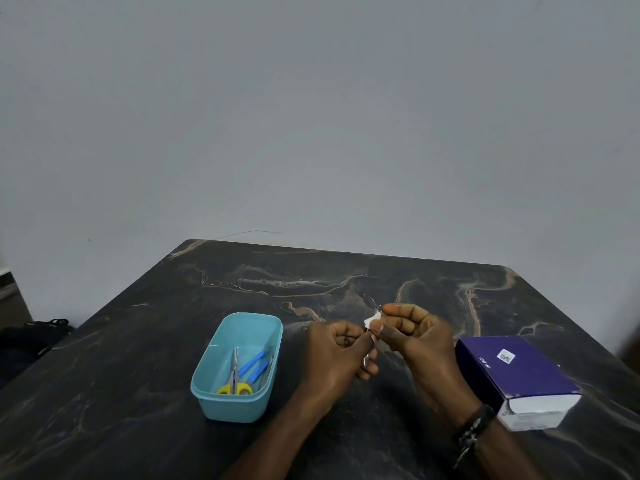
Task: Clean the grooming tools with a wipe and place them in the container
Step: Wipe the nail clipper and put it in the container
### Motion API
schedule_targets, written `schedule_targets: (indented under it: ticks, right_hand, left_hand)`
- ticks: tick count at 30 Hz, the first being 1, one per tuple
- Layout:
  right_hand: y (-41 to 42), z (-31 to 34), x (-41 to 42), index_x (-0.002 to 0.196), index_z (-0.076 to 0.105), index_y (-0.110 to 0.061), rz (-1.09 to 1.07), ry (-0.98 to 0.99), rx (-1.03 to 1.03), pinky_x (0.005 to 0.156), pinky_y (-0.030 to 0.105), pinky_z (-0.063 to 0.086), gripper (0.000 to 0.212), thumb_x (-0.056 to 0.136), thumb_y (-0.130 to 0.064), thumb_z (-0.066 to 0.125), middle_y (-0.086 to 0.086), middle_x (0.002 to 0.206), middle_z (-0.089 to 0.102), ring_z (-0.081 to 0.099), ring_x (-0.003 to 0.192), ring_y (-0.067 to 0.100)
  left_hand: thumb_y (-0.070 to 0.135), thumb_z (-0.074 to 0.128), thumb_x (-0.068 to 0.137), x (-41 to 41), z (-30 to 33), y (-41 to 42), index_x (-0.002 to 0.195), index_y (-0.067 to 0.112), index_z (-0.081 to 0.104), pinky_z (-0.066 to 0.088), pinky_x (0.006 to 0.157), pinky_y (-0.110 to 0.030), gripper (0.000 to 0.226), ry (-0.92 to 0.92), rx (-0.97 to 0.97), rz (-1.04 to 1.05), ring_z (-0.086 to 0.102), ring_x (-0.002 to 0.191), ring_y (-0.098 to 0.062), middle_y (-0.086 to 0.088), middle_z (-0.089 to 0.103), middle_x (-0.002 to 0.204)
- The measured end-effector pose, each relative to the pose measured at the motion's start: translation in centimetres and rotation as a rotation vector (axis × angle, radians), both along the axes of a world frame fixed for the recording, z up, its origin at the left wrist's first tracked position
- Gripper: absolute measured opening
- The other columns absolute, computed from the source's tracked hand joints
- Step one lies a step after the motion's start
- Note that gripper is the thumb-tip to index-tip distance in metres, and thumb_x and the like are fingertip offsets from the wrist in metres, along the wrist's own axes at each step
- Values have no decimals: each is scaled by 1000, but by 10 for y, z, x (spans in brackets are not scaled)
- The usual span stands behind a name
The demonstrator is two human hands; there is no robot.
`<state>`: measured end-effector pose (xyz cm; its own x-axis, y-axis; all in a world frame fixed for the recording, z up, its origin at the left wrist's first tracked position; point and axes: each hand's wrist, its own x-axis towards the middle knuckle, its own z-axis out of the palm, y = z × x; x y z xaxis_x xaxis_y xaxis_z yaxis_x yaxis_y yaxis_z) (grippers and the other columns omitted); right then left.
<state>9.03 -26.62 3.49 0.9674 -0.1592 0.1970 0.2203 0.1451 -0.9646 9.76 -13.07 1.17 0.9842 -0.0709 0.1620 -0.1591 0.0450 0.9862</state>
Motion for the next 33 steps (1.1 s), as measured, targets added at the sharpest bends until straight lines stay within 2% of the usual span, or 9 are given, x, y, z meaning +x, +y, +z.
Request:
schedule_targets:
  ticks: [3,7,11,14,19,24,29,33]
  right_hand:
    - [-1,-2,1,101,66,-3,4,15,-29,62,20,56,31,73,2,77,12,87,77,75,80,23]
    - [-2,-2,2,99,65,-3,-46,-6,40,66,28,59,28,74,4,75,14,86,77,75,79,25]
    - [-5,1,1,98,65,-5,-82,-2,107,59,22,57,29,72,-1,76,12,83,77,74,74,19]
    - [-3,1,-1,100,65,-5,-17,36,73,65,27,58,38,64,-10,78,13,87,77,74,77,21]
    - [0,-1,-1,101,66,-3,29,64,-18,59,18,55,28,75,4,75,12,86,77,74,74,17]
    - [-3,1,-1,98,65,-2,-66,28,59,68,29,60,27,75,6,75,15,85,76,74,77,23]
    - [-3,1,-1,97,65,-5,-78,26,65,70,32,59,24,76,2,74,12,84,76,73,77,22]
    - [2,-1,-2,96,66,-5,-5,41,-47,60,18,55,21,79,4,72,9,83,77,74,74,13]
  left_hand:
    - [17,72,86,0,0,1,78,6,70,51,45,-24,13,1,-1,-6,68,52,-20,-11,73,67]
    - [15,72,86,0,-1,-1,77,6,70,50,44,-25,13,-5,-2,-32,66,50,-20,-11,72,65]
    - [15,72,86,-2,-1,-2,78,6,69,50,43,-24,13,-2,6,-56,65,48,-18,-10,72,65]
    - [14,71,86,-3,1,-2,79,1,69,50,43,-23,15,9,-2,-32,64,48,-17,-9,71,63]
    - [10,68,87,-3,2,0,81,-3,68,48,42,-22,15,17,-13,-4,62,45,-15,-8,69,60]
    - [14,72,86,-3,2,-3,81,-1,69,49,41,-23,16,4,0,-31,62,44,-16,-9,71,62]
    - [14,72,85,-3,3,-3,79,1,69,48,40,-22,15,10,0,-12,61,42,-15,-9,71,62]
    - [11,70,87,-4,3,-1,75,5,69,46,40,-20,13,-10,0,42,60,42,-13,-8,70,61]
